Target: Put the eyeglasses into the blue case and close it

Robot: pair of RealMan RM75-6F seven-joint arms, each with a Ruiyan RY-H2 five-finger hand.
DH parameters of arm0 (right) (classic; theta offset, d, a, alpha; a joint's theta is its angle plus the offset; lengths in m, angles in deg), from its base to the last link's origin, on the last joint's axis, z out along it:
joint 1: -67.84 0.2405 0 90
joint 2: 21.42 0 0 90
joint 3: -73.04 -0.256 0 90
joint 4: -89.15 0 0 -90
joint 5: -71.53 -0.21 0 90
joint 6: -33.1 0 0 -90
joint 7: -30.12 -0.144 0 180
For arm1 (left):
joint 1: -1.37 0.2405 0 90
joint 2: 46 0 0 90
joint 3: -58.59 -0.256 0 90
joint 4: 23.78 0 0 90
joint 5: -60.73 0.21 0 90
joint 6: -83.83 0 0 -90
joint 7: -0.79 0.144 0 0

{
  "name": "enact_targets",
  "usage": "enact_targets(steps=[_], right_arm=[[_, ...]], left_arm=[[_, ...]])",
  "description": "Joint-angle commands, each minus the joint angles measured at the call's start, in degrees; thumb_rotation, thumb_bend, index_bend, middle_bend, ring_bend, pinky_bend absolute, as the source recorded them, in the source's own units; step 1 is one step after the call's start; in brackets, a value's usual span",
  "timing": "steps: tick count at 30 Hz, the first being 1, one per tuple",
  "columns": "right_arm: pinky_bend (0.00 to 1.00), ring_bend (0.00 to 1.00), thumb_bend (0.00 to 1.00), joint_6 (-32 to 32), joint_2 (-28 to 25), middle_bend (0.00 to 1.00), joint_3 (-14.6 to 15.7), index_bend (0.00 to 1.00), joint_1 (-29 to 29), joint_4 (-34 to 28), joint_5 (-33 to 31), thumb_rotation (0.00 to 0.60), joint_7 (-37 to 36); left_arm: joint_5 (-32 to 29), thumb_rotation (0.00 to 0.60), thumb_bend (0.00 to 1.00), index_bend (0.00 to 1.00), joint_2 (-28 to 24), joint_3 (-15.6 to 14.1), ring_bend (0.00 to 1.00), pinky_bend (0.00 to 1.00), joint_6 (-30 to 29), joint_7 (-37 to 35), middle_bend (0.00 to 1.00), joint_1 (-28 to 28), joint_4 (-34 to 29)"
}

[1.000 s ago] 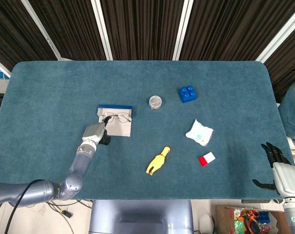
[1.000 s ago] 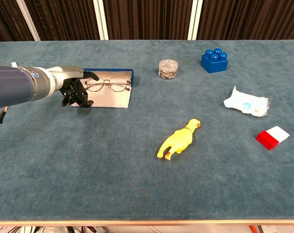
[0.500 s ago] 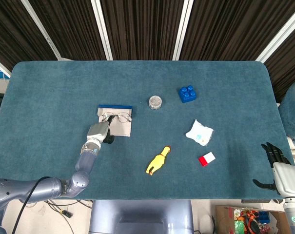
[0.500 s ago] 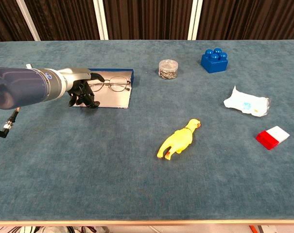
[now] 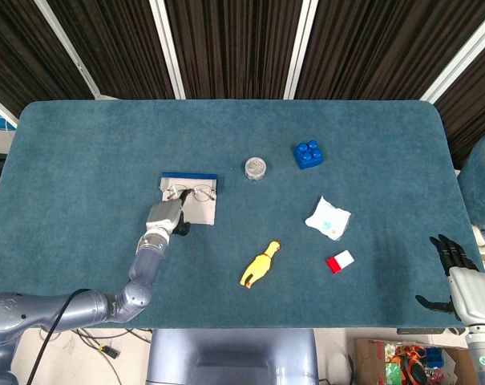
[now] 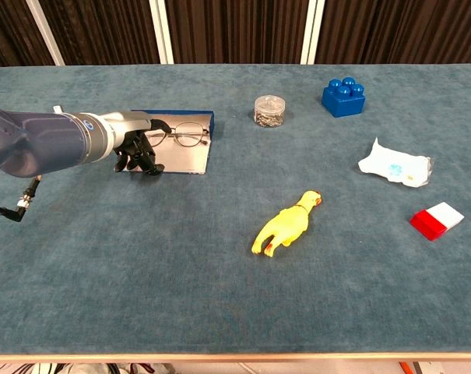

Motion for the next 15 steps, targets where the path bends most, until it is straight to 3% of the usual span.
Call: enact_targets(steps=[1,15], right_arm=[[0.21,0.04,0.11,-0.05,-0.04,0.0,-0.02,0.0,0.01,-0.05,-0.07,0.6,-0.01],[0.21,0.04,0.11,-0.32,-0.19,0.0,-0.01,0.0,0.02,-0.25,-0.42,0.6,0.09]], left_arm=[[-0.24,0.6,0.44,0.0,0.38,0.07,0.75,0.75,0.03,0.13,0.71,-0.24,0.65],[-0.29,0.6,0.44,0.0,2.82,1.07,0.75,0.75,-1.25,2.02,0.72,-2.03,5.29]])
